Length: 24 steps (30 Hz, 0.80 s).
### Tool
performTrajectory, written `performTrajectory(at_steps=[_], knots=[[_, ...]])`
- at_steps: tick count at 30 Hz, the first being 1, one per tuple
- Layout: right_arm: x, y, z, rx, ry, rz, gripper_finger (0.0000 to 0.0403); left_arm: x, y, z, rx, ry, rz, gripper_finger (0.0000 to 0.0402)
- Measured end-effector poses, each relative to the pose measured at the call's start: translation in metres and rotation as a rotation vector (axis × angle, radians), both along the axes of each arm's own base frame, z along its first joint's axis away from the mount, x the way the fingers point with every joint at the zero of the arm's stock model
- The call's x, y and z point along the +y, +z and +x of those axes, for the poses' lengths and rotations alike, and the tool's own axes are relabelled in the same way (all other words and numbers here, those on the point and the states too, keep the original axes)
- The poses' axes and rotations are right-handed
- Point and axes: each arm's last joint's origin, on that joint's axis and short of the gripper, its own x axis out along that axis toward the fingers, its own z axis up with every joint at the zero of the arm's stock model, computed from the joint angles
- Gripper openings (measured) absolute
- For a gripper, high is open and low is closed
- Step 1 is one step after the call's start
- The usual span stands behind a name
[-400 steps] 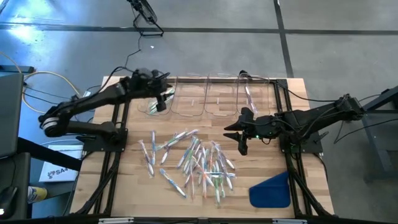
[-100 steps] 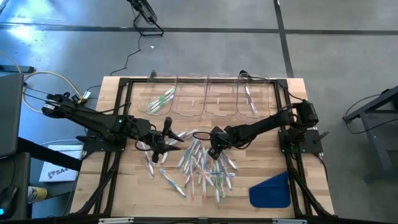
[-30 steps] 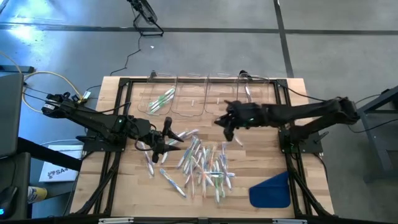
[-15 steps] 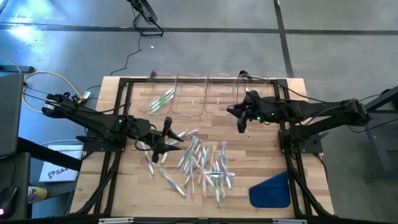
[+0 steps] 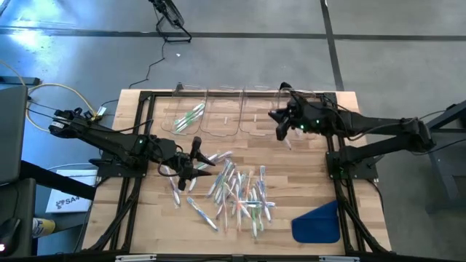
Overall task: Pick & Place Toothbrushes
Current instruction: Put the violet toothbrush into the right transparent bin
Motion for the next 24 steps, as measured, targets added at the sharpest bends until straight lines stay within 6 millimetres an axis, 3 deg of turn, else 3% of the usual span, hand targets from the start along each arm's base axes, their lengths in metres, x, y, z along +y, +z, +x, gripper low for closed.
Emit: performTrajectory(at_steps=[12,24], knots=[[-0.055,0.004,-0.012,-0.027,-0.233,-0.060,0.0041,0.000,0.000,0.000,0.000,0.000,0.000,0.0159],[-0.108,-0.035,-0.002,0.141,-0.341,0.036,0.0041,0.000,0.000,0.000,-0.002,-0.006,0.017,0.0159]])
